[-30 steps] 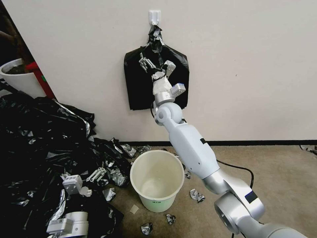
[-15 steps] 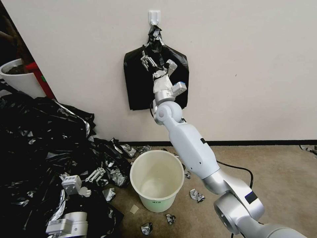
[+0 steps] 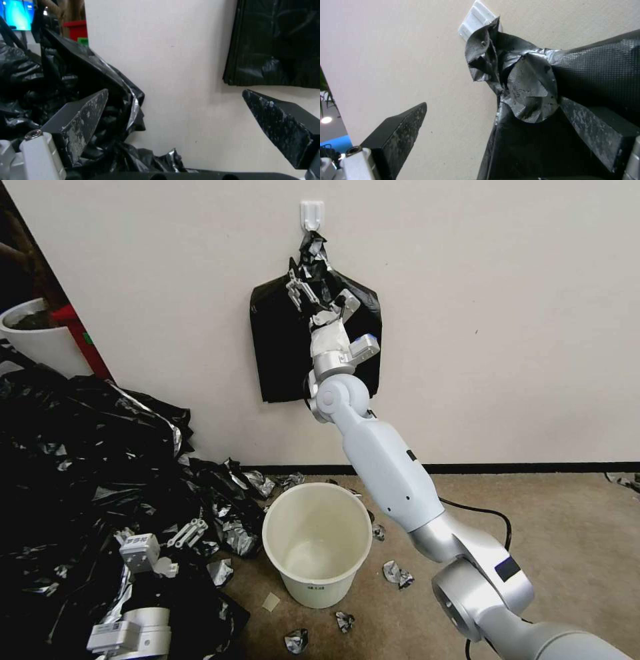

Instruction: Place a trash bag onto the trash bin.

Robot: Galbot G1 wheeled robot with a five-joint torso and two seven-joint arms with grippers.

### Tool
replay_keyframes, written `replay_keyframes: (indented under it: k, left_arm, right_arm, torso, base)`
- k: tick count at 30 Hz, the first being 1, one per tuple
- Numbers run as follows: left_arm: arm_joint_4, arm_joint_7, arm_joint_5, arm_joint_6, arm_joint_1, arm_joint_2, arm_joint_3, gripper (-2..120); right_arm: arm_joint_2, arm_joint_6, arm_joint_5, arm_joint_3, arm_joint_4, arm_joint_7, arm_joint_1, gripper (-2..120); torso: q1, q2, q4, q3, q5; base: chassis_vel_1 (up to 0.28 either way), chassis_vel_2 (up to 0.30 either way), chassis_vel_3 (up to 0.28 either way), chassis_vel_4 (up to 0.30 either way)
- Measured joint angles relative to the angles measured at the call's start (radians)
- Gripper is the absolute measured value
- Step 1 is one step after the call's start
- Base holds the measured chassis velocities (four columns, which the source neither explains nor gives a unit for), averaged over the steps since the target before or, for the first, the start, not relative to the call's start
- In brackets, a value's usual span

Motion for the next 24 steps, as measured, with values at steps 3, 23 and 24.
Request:
replay_keyframes:
  k: [3,23,24]
  left_arm:
    - [0.011,0.000,0.000,-0.014,-0.001,-0.003,0.001,100]
    - [0.023,-0.001,0.018,-0.030,0.001,-0.017,0.001,100]
    - [0.023,-0.001,0.018,-0.030,0.001,-0.017,0.001,100]
  right_arm:
    - [0.000,0.007,0.014,0.002,-0.011,-0.017,0.005,100]
    - [-0.001,0.029,0.101,0.010,-0.046,-0.154,0.021,100]
    - [-0.001,0.029,0.101,0.010,-0.046,-0.154,0.021,100]
  torso:
    - [0.000,0.000,0.0000,0.000,0.0000]
    - [0.000,0.000,0.0000,0.000,0.0000]
    - [0.000,0.000,0.0000,0.000,0.0000]
  base:
    - [0.000,0.000,0.000,0.000]
    - [0.000,0.000,0.000,0.000]
    - [0.000,0.000,0.000,0.000]
